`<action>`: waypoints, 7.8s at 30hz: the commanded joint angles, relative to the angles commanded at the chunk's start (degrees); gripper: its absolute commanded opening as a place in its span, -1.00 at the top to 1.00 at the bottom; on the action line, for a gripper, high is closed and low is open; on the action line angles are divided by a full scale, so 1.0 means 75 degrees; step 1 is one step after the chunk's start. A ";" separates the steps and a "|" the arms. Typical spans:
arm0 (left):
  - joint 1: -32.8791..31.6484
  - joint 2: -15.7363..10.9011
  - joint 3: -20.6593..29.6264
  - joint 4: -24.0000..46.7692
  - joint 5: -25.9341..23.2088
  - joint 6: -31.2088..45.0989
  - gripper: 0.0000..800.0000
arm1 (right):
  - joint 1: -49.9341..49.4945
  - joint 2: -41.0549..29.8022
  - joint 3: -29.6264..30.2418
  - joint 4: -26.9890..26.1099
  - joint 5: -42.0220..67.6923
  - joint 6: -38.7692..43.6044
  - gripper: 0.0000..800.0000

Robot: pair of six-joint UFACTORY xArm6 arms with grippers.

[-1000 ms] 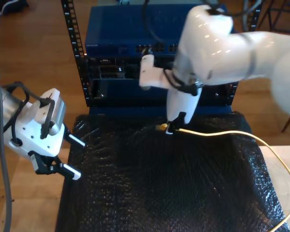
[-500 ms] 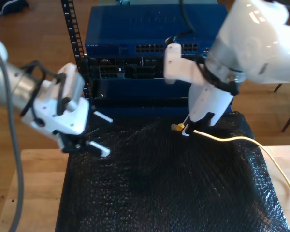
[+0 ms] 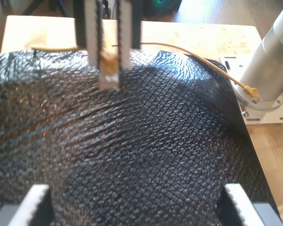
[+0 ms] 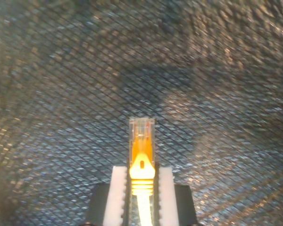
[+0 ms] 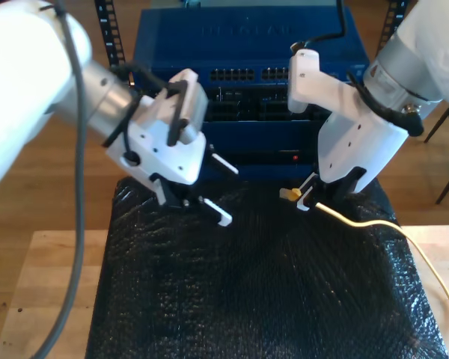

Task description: Grab the cable and plug it in

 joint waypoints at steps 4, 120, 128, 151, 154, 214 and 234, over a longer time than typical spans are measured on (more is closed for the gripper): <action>-0.0164 0.0000 0.0012 -0.0234 -0.0023 -0.0023 -1.00 | 0.0000 -0.0129 0.0000 0.0152 0.0023 0.0012 0.98; 0.0164 -0.0293 0.0399 -0.1606 0.0199 0.0481 0.39 | 0.0082 -0.0129 -0.0129 0.0903 -0.0023 0.0047 0.98; 0.0164 -0.0305 0.0410 -0.1606 0.0199 0.0481 0.51 | 0.0082 -0.0129 -0.0129 0.0903 -0.0023 0.0047 0.98; 0.0164 -0.0387 0.0469 -0.1606 0.0211 0.0481 0.99 | 0.0047 -0.0164 -0.0117 0.0903 -0.0035 0.0023 0.06; 0.0164 -0.0387 0.0469 -0.1618 0.0223 0.0457 0.99 | 0.0023 -0.0188 -0.0105 0.0891 -0.0035 0.0000 -0.09; 0.1594 0.0481 0.0305 -0.3962 0.2719 -0.1618 0.99 | 0.0152 -0.2907 0.0586 0.0914 -0.1594 -0.3681 -1.00; 0.1582 0.1172 0.0340 -0.4067 0.3505 -0.1559 0.99 | 0.0281 -0.3305 0.0973 0.0949 -0.1958 -0.3645 -1.00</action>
